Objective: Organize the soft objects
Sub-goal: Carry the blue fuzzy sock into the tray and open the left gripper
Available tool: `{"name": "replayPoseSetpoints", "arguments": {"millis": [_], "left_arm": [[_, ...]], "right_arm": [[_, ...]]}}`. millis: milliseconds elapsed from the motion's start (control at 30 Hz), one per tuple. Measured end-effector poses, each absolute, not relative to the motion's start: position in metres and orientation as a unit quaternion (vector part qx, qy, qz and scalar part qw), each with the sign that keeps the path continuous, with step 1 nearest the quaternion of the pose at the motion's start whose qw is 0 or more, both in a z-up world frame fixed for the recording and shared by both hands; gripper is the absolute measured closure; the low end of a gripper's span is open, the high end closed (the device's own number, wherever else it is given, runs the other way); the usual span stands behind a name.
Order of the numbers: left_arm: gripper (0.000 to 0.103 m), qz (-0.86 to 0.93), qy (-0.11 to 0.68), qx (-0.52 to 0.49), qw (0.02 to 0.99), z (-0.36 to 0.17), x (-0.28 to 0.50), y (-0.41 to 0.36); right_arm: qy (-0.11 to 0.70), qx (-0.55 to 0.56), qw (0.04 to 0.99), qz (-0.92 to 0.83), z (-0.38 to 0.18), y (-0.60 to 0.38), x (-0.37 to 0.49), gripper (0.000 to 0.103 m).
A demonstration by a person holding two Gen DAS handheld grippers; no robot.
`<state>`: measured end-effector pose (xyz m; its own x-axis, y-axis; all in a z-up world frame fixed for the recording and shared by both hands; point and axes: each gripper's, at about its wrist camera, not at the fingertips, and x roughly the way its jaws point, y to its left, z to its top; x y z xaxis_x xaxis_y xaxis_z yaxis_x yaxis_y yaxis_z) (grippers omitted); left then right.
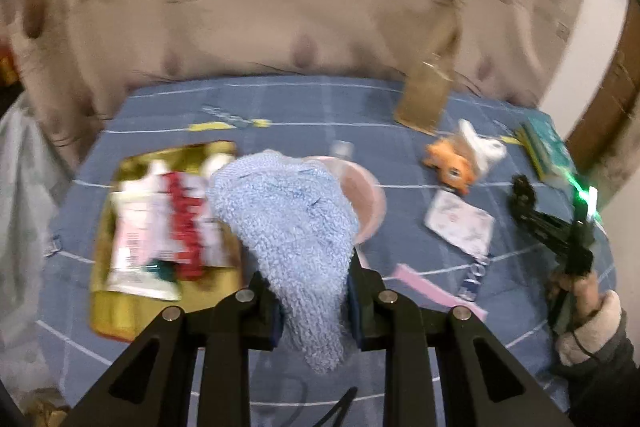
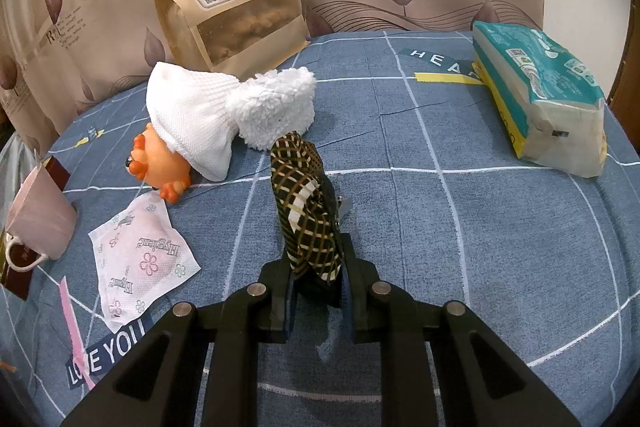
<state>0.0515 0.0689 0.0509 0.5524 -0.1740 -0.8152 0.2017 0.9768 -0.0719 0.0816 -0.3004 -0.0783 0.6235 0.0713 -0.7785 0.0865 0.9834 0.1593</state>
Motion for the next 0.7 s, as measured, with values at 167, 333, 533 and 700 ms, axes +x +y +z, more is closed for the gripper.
{"name": "replayPoseSetpoints", "arguments": {"millis": [167, 333, 533, 700], "left_arm": [[0.078, -0.05, 0.452, 0.011, 0.891, 0.062, 0.048, 0.121], [0.078, 0.0, 0.456, 0.003, 0.89, 0.056, 0.047, 0.167], [0.078, 0.028, 0.474, -0.012, 0.88, 0.029, 0.049, 0.207], [0.078, 0.027, 0.486, -0.02, 0.873, 0.007, 0.055, 0.224]], "right_arm": [[0.434, 0.087, 0.897, -0.006, -0.078, -0.3, 0.082, 0.086], [0.435, 0.082, 0.897, -0.008, -0.079, -0.299, 0.083, 0.086], [0.436, 0.074, 0.897, -0.012, -0.078, -0.297, 0.082, 0.087], [0.437, 0.066, 0.897, -0.015, -0.078, -0.295, 0.082, 0.087]]}}
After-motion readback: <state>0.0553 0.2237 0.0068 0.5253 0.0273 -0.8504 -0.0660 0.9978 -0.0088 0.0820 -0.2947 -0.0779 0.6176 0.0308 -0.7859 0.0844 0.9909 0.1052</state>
